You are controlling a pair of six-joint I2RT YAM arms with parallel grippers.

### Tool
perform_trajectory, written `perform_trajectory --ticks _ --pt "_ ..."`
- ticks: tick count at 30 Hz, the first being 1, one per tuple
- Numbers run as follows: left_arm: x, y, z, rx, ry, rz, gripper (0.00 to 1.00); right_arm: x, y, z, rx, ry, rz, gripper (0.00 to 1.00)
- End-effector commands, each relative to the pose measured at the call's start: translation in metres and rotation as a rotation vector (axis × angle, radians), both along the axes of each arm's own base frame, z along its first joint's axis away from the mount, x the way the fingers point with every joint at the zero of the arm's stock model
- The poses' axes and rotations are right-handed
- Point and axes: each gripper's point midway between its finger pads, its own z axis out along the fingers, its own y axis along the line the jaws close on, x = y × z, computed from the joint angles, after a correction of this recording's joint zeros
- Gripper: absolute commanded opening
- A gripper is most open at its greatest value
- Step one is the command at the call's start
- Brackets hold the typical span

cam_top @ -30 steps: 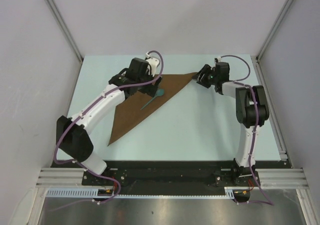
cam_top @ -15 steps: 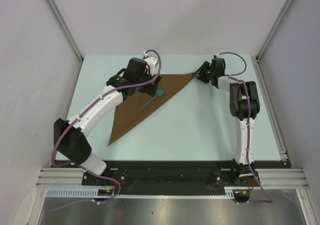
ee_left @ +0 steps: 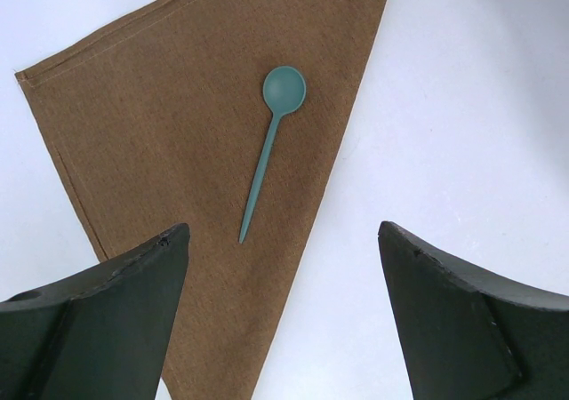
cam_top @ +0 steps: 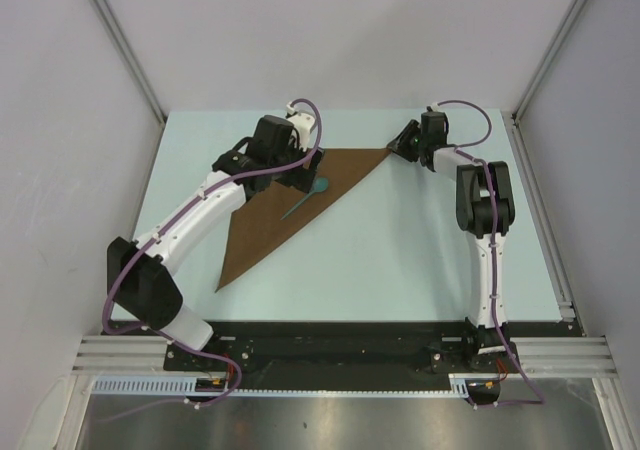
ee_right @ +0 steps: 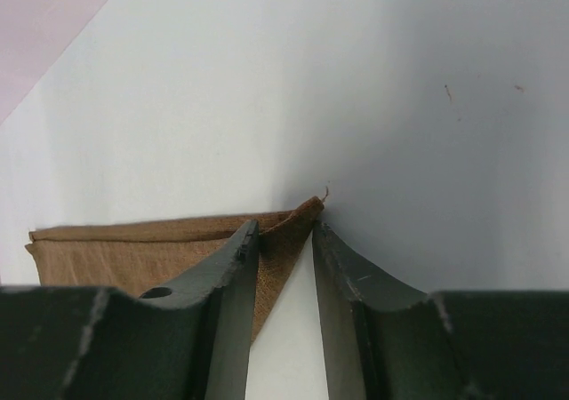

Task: Fold the napkin, place the utensils inside, and roll it up
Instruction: Fold the napkin

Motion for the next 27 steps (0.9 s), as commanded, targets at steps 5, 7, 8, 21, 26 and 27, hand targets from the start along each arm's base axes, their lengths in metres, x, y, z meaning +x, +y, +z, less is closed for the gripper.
perform_trajectory --ticks 5,7,8,21,26,27 --pt "0.000 -0.006 0.014 -0.056 -0.029 -0.005 0.92 -0.014 -0.008 -0.041 -0.069 0.114 -0.004 0.21" --pt "-0.001 -0.007 0.016 -0.059 -0.035 -0.006 0.91 -0.011 -0.008 -0.034 -0.061 0.101 -0.004 0.08" --pt "-0.001 -0.006 0.017 -0.060 -0.037 -0.004 0.92 -0.010 -0.006 -0.030 -0.052 0.093 0.001 0.05" --pt "0.005 0.015 0.041 -0.102 -0.096 0.049 0.92 -0.021 0.070 0.114 0.183 -0.298 0.231 0.00" --pt "0.012 0.033 0.049 -0.148 -0.105 0.097 0.92 -0.064 0.126 0.168 0.281 -0.425 0.384 0.00" --pt "0.014 0.037 0.051 -0.155 -0.110 0.111 0.92 -0.076 0.138 0.179 0.300 -0.441 0.413 0.00"
